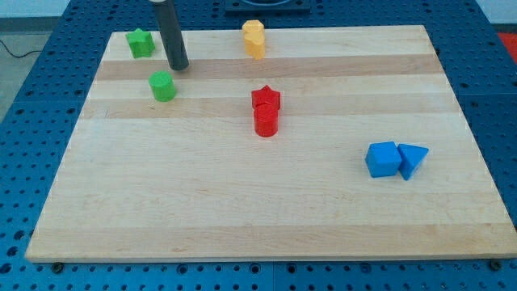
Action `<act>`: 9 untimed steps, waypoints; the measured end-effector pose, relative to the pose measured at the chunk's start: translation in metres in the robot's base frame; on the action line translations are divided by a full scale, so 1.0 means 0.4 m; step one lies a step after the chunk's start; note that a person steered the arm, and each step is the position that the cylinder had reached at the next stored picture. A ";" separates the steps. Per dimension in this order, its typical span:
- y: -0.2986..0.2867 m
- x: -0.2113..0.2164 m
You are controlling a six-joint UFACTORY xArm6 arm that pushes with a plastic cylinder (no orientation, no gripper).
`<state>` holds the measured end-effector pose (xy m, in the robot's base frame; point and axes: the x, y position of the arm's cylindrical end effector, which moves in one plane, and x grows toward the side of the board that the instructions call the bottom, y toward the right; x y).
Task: Separate yellow hexagon from yellow heart
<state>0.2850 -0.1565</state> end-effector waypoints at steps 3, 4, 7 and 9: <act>-0.088 -0.091; -0.071 -0.179; 0.181 -0.234; 0.457 -0.206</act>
<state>0.2025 0.0265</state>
